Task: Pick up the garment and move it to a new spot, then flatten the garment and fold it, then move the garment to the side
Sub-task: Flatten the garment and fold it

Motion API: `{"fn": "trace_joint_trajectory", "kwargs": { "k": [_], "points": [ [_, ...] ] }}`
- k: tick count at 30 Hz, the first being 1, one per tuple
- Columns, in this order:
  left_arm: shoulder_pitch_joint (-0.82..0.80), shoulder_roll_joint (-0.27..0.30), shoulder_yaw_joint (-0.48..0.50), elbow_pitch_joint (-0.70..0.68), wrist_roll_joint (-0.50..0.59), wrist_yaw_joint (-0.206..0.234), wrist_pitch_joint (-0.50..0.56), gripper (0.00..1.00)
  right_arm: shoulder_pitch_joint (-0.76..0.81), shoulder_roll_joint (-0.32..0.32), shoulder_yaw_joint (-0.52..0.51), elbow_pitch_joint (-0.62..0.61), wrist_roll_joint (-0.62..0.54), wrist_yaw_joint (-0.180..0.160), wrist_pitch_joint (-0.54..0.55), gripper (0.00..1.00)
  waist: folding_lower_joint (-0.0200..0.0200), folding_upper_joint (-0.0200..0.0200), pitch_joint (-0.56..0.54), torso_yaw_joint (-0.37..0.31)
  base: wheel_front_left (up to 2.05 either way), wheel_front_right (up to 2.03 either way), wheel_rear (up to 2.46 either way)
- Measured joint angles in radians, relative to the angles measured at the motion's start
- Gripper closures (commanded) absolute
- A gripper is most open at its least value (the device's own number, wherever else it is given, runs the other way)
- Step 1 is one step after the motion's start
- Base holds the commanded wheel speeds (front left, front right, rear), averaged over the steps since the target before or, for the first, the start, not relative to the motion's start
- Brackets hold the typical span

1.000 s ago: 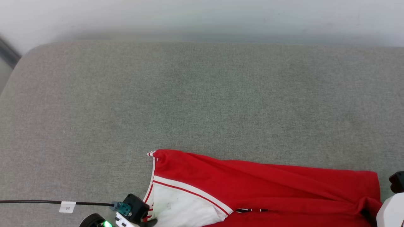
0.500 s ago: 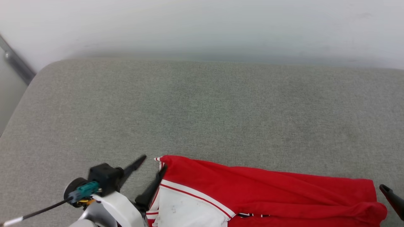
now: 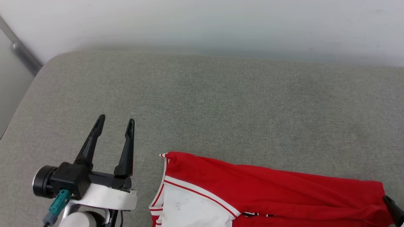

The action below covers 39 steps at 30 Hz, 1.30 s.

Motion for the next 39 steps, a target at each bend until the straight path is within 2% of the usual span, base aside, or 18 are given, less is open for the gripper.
{"fn": "trace_joint_trajectory", "kwargs": {
  "k": [4,5,8,13,24,25,26,31,36,39],
  "points": [
    [0.051,-0.053,0.073,0.005,0.112,-0.039,0.0,0.0,-0.023,0.026,-0.034,0.063,-0.041,0.0,-0.039,0.0,0.0,0.0,0.017,0.009,0.0,0.0,0.0],
    [0.066,-0.07,0.088,0.016,0.157,-0.063,0.0,0.0,-0.027,0.04,-0.05,0.102,-0.042,0.0,-0.049,0.0,0.0,0.0,0.025,0.014,0.0,0.0,0.0],
    [0.074,-0.12,0.121,0.019,0.183,-0.1,0.0,0.0,-0.039,0.049,-0.068,0.16,-0.043,0.0,-0.06,0.0,0.0,0.0,0.039,0.023,0.0,0.0,0.0],
    [0.075,-0.173,0.169,0.024,0.232,-0.159,0.0,0.0,-0.05,0.057,-0.067,0.244,-0.038,0.0,-0.07,0.0,0.0,0.0,0.063,0.038,0.0,0.0,0.0],
    [0.085,-0.242,0.248,0.059,0.304,-0.251,0.0,0.0,-0.059,0.01,0.024,0.324,0.013,-0.008,-0.114,0.0,-0.0002,0.0,0.073,0.05,0.0,0.0,0.0],
    [0.086,-0.247,0.253,0.061,0.308,-0.257,0.0,0.0,-0.06,0.005,0.03,0.329,0.021,-0.009,-0.114,0.41,-0.0002,0.0,0.071,0.05,0.0,0.0,0.0],
    [0.087,-0.252,0.258,0.063,0.314,-0.264,0.0,0.0,-0.06,0.0,0.035,0.333,0.027,-0.009,-0.117,1.0,-0.0002,0.0,0.069,0.05,0.0,0.0,0.0],
    [0.096,-0.268,0.276,0.08,0.338,-0.286,0.0,0.0,-0.062,-0.007,0.071,0.346,0.039,-0.002,-0.14,1.0,-0.0001,0.0,0.055,0.044,0.0,0.0,0.0],
    [0.109,-0.281,0.299,0.085,0.35,-0.3,0.0,0.0,-0.056,-0.031,0.056,0.347,0.011,0.002,-0.172,1.0,-0.0001,0.0,0.039,0.032,0.0,0.0,0.0],
    [0.12,-0.287,0.306,0.092,0.36,-0.307,0.0,0.0,-0.059,-0.05,0.014,0.348,-0.009,0.001,-0.184,1.0,-0.0001,0.0,0.03,0.02,0.0,0.0,0.0]
  ]
}}
